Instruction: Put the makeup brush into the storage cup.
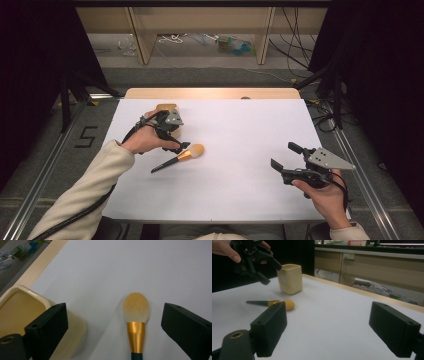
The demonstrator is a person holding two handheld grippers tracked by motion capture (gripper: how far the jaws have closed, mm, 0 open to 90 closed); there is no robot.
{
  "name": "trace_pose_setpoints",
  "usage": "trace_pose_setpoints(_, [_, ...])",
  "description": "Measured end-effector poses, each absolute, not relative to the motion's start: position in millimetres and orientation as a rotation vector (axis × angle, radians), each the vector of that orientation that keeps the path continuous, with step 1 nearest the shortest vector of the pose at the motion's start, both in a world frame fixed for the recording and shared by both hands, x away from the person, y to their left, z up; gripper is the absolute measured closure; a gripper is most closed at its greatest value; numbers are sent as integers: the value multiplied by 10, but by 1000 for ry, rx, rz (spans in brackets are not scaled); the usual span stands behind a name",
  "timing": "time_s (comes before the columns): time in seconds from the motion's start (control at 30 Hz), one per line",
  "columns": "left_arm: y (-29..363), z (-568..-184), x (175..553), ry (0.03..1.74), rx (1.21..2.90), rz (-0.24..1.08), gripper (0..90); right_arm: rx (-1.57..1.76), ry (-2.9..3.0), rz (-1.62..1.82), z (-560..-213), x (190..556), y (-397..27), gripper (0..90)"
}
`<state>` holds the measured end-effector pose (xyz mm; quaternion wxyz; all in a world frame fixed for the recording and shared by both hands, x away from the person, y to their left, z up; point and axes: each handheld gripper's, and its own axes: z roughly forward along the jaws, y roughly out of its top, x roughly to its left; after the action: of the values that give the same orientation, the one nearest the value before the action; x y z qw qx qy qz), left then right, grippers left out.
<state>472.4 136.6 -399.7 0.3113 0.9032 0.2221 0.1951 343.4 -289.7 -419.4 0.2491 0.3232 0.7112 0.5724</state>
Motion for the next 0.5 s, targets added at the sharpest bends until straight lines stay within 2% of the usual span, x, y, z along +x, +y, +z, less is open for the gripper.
trace_pose_setpoints(0.5, [1328,-4066,4734,593,2511,476,90,880,1929,1576,-4203,3441,-2893,159])
